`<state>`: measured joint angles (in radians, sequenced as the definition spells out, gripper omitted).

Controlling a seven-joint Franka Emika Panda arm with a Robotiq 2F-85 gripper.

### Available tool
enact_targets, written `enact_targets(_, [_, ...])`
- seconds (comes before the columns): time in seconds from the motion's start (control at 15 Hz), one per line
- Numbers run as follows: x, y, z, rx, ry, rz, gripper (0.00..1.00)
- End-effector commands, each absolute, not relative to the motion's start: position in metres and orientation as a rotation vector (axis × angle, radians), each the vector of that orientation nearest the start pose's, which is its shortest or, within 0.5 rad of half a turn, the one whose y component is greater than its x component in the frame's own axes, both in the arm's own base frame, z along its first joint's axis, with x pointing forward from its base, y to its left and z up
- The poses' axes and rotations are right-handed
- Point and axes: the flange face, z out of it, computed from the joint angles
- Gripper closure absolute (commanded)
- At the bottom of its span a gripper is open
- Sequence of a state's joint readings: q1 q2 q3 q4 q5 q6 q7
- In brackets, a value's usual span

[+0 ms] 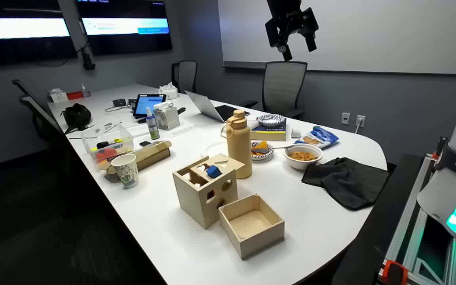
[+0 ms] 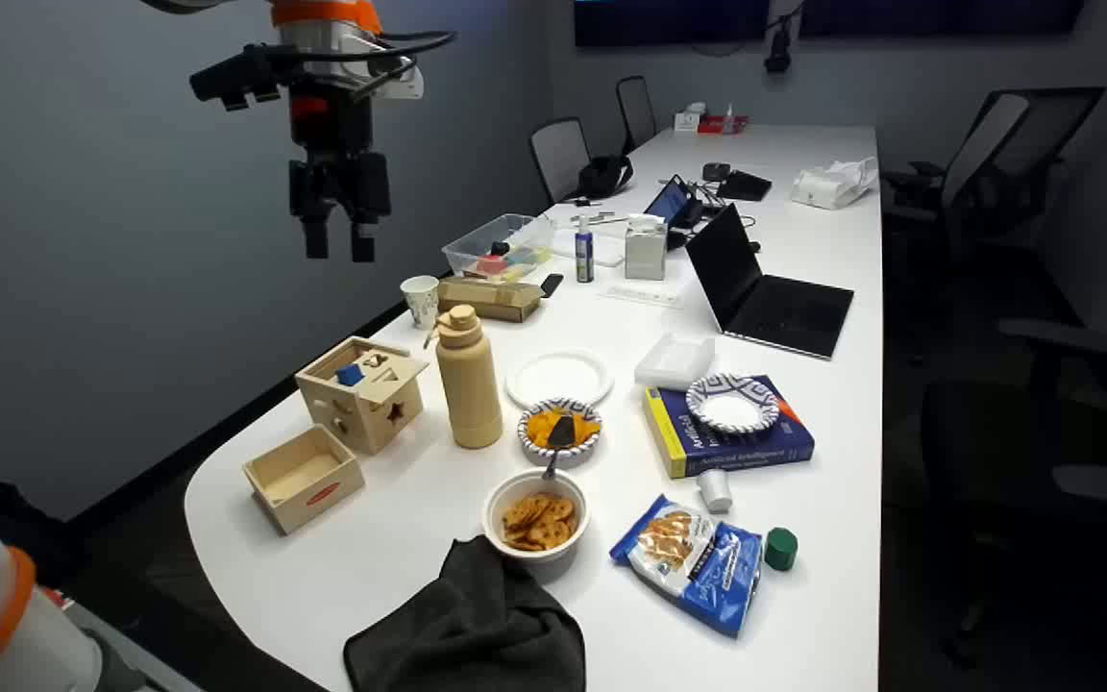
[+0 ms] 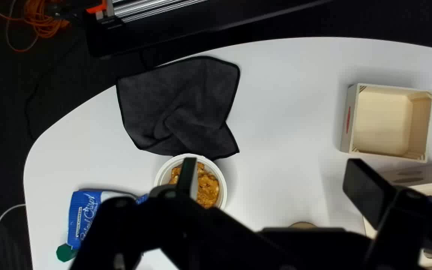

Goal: Use the silver spatula to stir the contents of the white bowl

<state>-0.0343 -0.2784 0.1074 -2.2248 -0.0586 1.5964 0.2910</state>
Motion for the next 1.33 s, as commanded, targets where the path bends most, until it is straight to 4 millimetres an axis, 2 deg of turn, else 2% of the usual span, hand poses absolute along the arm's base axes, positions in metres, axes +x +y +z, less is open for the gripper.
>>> enact_targets(0.0, [0.426, 0.027, 0.465, -3.226, 0.348, 0.542, 0.0])
enact_targets(0.07, [0.426, 0.027, 0.465, -3.226, 0.348, 0.542, 0.0])
enact_targets(0.2, [0.44, 0.022, 0.46, -3.212, 0.257, 0.6, 0.0])
enact_targets(0.6, [0.489, -0.017, 0.428, -3.101, -0.199, 0.692, 0.0])
enact_targets(0.87, [0.523, -0.063, 0.386, -2.95, -0.415, 0.762, 0.0])
enact_targets(1.27, [0.556, -0.125, 0.316, -2.751, -0.73, 0.78, 0.0])
